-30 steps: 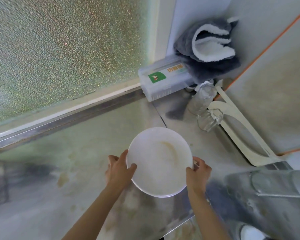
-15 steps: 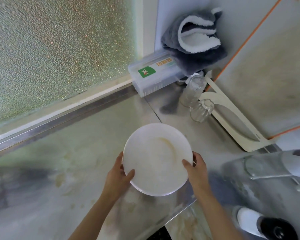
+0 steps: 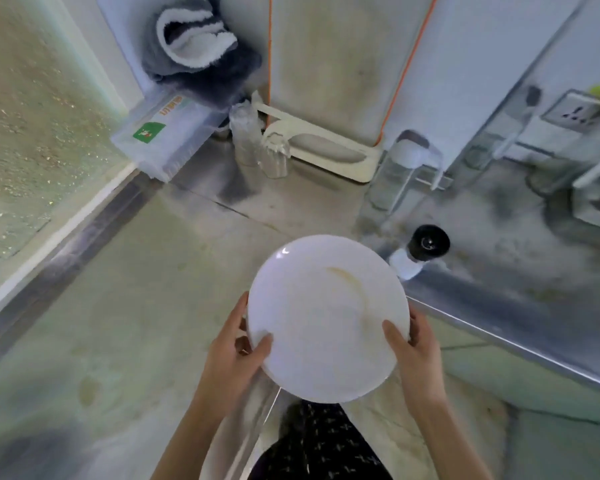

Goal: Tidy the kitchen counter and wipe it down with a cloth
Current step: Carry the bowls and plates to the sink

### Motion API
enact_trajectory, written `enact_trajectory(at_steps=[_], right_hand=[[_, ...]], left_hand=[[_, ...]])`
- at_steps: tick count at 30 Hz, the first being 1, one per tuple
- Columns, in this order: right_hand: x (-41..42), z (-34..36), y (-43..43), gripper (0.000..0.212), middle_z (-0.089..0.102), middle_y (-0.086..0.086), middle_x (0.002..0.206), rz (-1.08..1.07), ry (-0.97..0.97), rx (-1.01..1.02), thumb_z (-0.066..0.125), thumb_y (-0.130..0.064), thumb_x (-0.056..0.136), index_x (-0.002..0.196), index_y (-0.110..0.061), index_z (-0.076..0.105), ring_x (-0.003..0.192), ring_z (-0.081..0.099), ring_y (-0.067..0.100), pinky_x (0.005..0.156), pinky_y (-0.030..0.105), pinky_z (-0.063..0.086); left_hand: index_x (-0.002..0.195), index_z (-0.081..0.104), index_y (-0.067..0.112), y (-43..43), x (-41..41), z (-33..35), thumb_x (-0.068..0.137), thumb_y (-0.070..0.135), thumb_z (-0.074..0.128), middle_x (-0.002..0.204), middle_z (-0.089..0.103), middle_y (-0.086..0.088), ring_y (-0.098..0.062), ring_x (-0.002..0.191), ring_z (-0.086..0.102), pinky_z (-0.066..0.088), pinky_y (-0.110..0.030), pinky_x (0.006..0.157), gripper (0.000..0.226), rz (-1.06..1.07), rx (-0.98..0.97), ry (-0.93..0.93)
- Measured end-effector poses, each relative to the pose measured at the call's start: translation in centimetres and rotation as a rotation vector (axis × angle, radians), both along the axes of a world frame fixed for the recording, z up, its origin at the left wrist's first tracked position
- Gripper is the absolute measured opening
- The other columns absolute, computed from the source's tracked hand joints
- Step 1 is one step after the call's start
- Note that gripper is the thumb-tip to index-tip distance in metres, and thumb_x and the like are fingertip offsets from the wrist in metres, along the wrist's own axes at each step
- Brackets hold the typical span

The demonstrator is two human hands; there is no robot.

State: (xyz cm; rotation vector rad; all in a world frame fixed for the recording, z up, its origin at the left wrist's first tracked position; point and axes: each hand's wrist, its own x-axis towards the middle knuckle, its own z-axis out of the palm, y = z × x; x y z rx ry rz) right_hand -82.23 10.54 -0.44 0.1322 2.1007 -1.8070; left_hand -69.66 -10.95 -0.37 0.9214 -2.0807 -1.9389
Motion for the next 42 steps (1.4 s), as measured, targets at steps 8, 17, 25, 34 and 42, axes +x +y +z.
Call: enact_trajectory(at_steps=[8,17,25,34,42], right_hand=[[8.6,1.7,14.6,0.037,0.067,-0.001,0.102,-0.471,-0.006,0.029,0.059,-0.027,0.069,0.106,-0.026,0.060,0.088,0.063,0.011,0.067,0.024,0.049],[15.2,2.6,30.0,0.042,0.064,-0.003,0.107,-0.930,0.007,-0.004,0.060,-0.027,0.069,0.111,-0.023,0.059,0.094,0.061,0.015,0.071,0.028,0.049],[19.6,2.8,46.2,0.036,0.066,-0.004,0.106,-1.156,0.017,-0.067,0.069,-0.014,0.081,0.114,-0.025,0.059,0.095,0.063,0.015,0.069,0.026,0.051],[22.9,3.0,59.3,0.056,0.066,-0.006,0.114,-1.477,0.065,-0.100,0.065,-0.021,0.069,0.122,-0.036,0.053,0.094,0.066,0.009,0.080,0.027,0.056],[24.4,-0.1,66.2,0.051,0.068,-0.002,0.105,-1.789,0.023,-0.095,0.059,0.009,0.084,0.127,-0.018,0.050,0.086,0.067,0.009,0.083,0.031,0.053]], left_hand=[[0.131,0.036,0.051,11.4,-2.3,1.1,0.068,0.044,0.070,0.100,0.065,0.017,-0.014,0.089,0.066,0.055,-0.031,0.077,0.073,-0.496,0.075,-0.027],[0.139,0.033,0.041,28.4,-7.0,1.7,0.071,0.036,0.071,0.107,0.067,0.020,-0.013,0.091,0.067,0.053,-0.036,0.085,0.078,-0.955,0.049,-0.057],[0.137,0.033,0.041,47.7,-8.2,1.8,0.066,0.041,0.073,0.117,0.063,0.019,-0.009,0.102,0.064,0.051,-0.024,0.084,0.081,-1.206,0.087,-0.026],[0.129,0.038,0.044,66.0,-9.5,2.9,0.064,0.039,0.075,0.119,0.061,0.024,-0.005,0.109,0.060,0.049,-0.015,0.083,0.075,-1.454,0.122,-0.031],[0.125,0.042,0.047,79.2,-11.6,0.5,0.072,0.022,0.076,0.115,0.063,0.020,-0.001,0.105,0.060,0.050,-0.015,0.078,0.067,-1.773,0.103,-0.141]])
